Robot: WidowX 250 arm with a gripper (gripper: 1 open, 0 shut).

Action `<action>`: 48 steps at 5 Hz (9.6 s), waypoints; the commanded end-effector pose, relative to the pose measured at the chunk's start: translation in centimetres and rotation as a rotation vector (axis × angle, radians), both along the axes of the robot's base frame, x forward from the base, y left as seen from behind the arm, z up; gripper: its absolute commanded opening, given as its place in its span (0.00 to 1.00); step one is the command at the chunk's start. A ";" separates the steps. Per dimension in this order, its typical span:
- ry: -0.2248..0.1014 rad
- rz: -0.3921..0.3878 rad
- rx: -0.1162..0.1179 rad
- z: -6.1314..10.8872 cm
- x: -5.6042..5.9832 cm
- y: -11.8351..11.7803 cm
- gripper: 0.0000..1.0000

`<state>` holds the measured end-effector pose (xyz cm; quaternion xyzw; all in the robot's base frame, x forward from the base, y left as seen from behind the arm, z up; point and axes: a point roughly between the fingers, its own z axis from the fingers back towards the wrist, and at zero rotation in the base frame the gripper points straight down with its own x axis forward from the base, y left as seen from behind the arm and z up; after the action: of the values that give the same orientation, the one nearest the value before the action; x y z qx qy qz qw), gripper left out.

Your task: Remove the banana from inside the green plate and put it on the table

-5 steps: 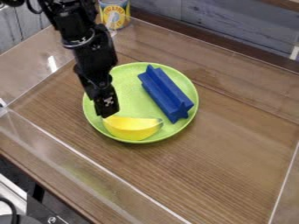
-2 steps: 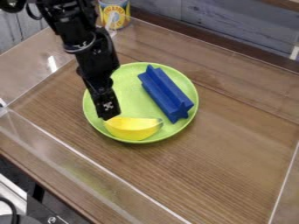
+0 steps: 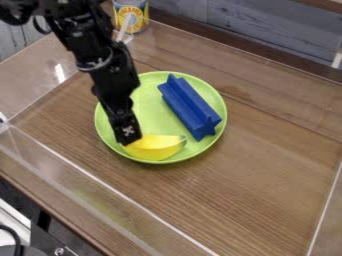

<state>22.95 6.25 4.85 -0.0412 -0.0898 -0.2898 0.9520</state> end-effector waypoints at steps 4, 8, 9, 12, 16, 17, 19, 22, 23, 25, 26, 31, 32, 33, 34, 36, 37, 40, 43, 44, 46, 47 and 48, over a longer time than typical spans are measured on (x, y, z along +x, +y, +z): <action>-0.030 -0.164 0.008 -2.7 1.2 -2.3 1.00; -0.069 -0.205 -0.016 -1.7 4.1 -1.3 1.00; -0.084 -0.184 -0.024 -0.5 4.2 -0.5 1.00; -0.104 -0.149 -0.034 -1.4 5.4 -2.2 0.00; -0.112 -0.117 -0.021 -0.7 4.9 -4.1 0.00; -0.113 -0.081 -0.014 0.5 4.3 -4.0 0.00; -0.113 -0.048 -0.009 1.8 4.3 -6.3 0.00; -0.114 -0.016 -0.013 1.8 4.3 -8.5 0.00; -0.112 -0.012 -0.009 1.8 3.8 -9.0 0.00; -0.115 -0.087 -0.005 3.5 5.5 -10.8 0.00; -0.122 -0.144 -0.023 3.0 6.6 -12.7 0.00; -0.122 -0.246 -0.114 0.7 4.2 -18.4 0.00; -0.123 -0.201 -0.103 1.7 3.9 -17.6 0.00; -0.140 -0.133 -0.086 3.0 4.0 -17.4 0.00; -0.141 -0.092 -0.085 2.8 3.6 -17.5 0.00; -0.140 -0.100 -0.089 2.2 4.2 -18.1 0.00; -0.142 -0.102 -0.089 2.1 4.6 -18.4 0.00; -0.133 -0.190 -0.079 2.2 4.7 -17.6 1.00; -0.107 -0.268 -0.089 -1.1 5.8 -17.1 1.00; -0.100 -0.220 -0.082 -1.4 6.0 -16.2 1.00; -0.085 -0.173 -0.075 -1.1 6.1 -15.9 1.00; -0.071 -0.177 -0.071 -0.6 6.1 -16.3 1.00; -0.069 -0.154 -0.067 0.0 6.5 -15.8 1.00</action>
<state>28.43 -9.54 3.13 -0.0760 -0.0986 -0.3596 0.9248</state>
